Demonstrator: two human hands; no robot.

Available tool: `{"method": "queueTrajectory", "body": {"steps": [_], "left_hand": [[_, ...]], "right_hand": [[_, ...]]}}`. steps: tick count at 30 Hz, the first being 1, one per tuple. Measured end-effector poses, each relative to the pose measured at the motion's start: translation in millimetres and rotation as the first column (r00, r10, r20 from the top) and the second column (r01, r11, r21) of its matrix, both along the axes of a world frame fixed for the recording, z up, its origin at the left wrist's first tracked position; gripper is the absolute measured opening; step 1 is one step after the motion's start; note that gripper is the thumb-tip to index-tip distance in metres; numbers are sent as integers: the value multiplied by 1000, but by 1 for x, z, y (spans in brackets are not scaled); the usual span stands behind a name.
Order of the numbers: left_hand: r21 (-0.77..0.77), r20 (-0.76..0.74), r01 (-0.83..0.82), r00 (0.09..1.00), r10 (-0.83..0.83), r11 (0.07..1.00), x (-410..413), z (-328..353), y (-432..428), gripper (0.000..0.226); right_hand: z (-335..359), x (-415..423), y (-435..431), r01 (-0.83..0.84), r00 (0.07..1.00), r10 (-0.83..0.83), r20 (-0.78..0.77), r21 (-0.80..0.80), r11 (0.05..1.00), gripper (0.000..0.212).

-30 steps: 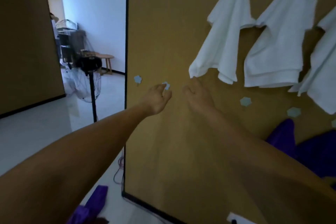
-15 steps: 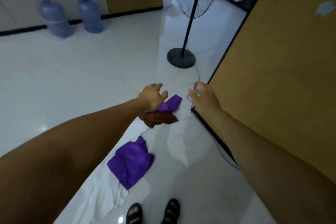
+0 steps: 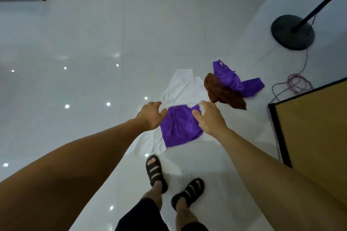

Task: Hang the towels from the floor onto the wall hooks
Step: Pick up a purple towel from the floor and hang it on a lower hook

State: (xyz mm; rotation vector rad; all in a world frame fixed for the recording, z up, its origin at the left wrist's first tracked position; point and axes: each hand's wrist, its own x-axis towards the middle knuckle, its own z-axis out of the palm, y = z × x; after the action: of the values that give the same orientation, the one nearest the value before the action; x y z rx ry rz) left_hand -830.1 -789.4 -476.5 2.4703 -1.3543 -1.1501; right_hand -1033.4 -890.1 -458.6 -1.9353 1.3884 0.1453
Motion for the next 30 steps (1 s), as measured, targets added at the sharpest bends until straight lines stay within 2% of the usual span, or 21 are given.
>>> {"method": "queueTrajectory", "body": {"steps": [5,8,10,20,23,27,28,30], "left_hand": [[22,-59,-14,998,15,1000,18,-80,-7,57],[18,-123,2,992,0,1000,9,-143,-15,48],[46,-141,-1,990,8,999,0,-192,-16,51],[56,-105,57,993,-51,997,-43,-458,-65,55],[44,-77,83,994,-80,996,-51,-513,-83,55],[27,-64,101,993,-99,995,-62,-554,-90,54],[28,-68,101,993,-99,994,-66,-558,-90,54],[53,-83,109,991,-105,993,-72,-559,-88,58]], "right_hand": [[-79,26,-6,13,997,-9,-78,45,999,61],[-148,21,-12,55,989,-40,-142,101,993,59],[-201,14,-17,80,983,-55,-174,140,987,59],[-480,-34,-57,133,955,-76,-285,187,973,67],[-541,-49,-62,121,957,-67,-282,177,977,73],[-593,-59,-59,13,949,49,-311,196,981,85],[-599,-60,-56,11,944,51,-327,185,983,77],[-600,-60,-53,29,946,12,-323,124,992,44]]}}
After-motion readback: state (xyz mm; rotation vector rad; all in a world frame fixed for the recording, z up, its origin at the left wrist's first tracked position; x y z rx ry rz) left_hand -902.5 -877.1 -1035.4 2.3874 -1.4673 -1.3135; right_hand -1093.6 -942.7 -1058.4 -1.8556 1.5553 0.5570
